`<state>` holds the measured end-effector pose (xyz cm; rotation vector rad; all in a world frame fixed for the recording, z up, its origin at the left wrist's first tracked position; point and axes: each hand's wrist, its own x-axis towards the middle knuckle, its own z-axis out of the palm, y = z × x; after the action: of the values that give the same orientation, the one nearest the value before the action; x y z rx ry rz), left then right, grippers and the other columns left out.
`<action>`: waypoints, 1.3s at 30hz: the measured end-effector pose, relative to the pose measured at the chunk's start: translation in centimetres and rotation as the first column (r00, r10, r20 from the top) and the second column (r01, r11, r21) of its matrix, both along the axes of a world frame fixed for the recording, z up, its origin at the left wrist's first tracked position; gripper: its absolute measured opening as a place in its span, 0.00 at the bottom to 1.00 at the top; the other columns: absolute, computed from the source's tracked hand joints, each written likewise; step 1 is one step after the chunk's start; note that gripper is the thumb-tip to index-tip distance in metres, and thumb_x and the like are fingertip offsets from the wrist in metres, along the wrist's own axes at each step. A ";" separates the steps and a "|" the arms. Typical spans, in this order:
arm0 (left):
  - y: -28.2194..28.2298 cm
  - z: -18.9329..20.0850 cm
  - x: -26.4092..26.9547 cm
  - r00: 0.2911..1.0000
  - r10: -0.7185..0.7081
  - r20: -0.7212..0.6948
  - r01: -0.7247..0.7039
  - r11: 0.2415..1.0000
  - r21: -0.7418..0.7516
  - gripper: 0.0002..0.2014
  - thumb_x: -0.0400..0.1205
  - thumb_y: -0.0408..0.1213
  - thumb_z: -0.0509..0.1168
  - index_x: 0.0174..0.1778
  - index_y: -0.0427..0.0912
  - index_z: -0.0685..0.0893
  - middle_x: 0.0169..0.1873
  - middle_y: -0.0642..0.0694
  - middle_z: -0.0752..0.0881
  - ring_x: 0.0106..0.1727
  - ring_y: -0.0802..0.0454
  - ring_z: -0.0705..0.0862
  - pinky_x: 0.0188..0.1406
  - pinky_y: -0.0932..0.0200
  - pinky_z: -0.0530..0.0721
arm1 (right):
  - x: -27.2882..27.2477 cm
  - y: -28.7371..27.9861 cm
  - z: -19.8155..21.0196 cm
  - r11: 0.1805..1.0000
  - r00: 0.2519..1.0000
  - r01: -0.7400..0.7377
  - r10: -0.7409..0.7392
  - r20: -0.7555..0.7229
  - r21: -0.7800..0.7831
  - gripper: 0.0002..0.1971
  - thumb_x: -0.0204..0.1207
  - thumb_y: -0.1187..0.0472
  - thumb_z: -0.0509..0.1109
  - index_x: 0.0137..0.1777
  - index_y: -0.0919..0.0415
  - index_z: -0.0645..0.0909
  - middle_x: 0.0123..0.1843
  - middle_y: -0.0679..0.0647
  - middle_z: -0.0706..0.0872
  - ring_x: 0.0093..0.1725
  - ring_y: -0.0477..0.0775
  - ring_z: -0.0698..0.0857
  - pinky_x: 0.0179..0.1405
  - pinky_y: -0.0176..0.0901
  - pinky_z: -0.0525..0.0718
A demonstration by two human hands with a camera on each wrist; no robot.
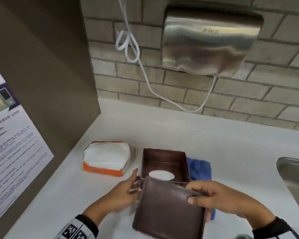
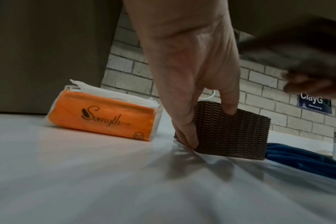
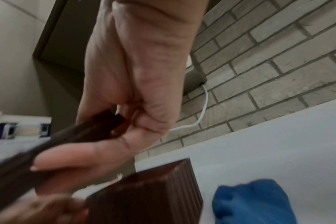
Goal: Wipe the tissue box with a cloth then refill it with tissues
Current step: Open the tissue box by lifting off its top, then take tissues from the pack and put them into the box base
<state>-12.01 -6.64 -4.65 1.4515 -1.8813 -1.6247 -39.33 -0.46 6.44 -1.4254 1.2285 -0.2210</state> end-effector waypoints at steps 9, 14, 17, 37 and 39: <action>0.1 0.7 -1.7 0.998 0.033 0.049 -0.024 0.986 -0.167 0.22 0.86 0.48 0.55 0.77 0.60 0.62 0.59 0.67 0.77 0.53 0.76 0.76 0.43 0.89 0.71 | 2.0 0.6 -7.8 0.994 0.929 -0.096 0.074 -0.363 -0.044 0.15 0.62 0.31 0.65 0.46 0.32 0.79 0.74 0.44 0.78 0.79 0.42 0.61 0.79 0.40 0.31; 0.1 1.3 -1.5 0.996 0.041 0.079 -0.027 0.985 -0.171 0.22 0.87 0.48 0.54 0.78 0.55 0.64 0.64 0.61 0.79 0.63 0.65 0.78 0.55 0.81 0.75 | 2.9 1.1 -9.3 0.810 0.836 -0.061 -0.277 -0.473 -0.583 0.34 0.57 0.14 0.44 0.64 0.22 0.57 0.68 0.06 0.53 0.81 0.35 0.39 0.64 0.16 0.56; 0.9 2.2 -0.5 0.987 0.072 0.142 -0.044 0.980 -0.192 0.27 0.85 0.51 0.56 0.81 0.52 0.60 0.76 0.54 0.71 0.76 0.53 0.72 0.70 0.63 0.71 | 2.8 2.0 -11.0 0.861 0.892 0.016 -0.242 -0.383 -0.508 0.33 0.65 0.18 0.40 0.66 0.28 0.64 0.72 0.19 0.56 0.60 0.09 0.62 0.54 0.06 0.54; -10.8 3.0 8.6 0.815 0.114 0.568 0.144 0.910 -0.390 0.26 0.77 0.21 0.50 0.68 0.44 0.75 0.60 0.44 0.80 0.62 0.44 0.72 0.64 0.50 0.76 | 22.3 -16.3 -6.5 0.833 0.693 -0.380 -0.032 -0.720 -0.403 0.18 0.82 0.64 0.58 0.72 0.63 0.69 0.70 0.60 0.73 0.68 0.65 0.69 0.64 0.52 0.72; -11.3 2.9 8.7 0.791 0.081 0.607 0.161 0.929 -0.334 0.22 0.80 0.24 0.51 0.70 0.43 0.70 0.64 0.42 0.77 0.62 0.46 0.69 0.62 0.55 0.74 | 22.4 -16.7 -6.9 0.847 0.689 -0.377 -0.014 -0.725 -0.375 0.19 0.81 0.62 0.60 0.72 0.62 0.68 0.71 0.59 0.73 0.70 0.65 0.68 0.65 0.53 0.71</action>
<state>-3.31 -17.91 -1.70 1.9100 -2.3926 -0.7535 -16.96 -17.19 -0.44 -2.2168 1.7060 0.2104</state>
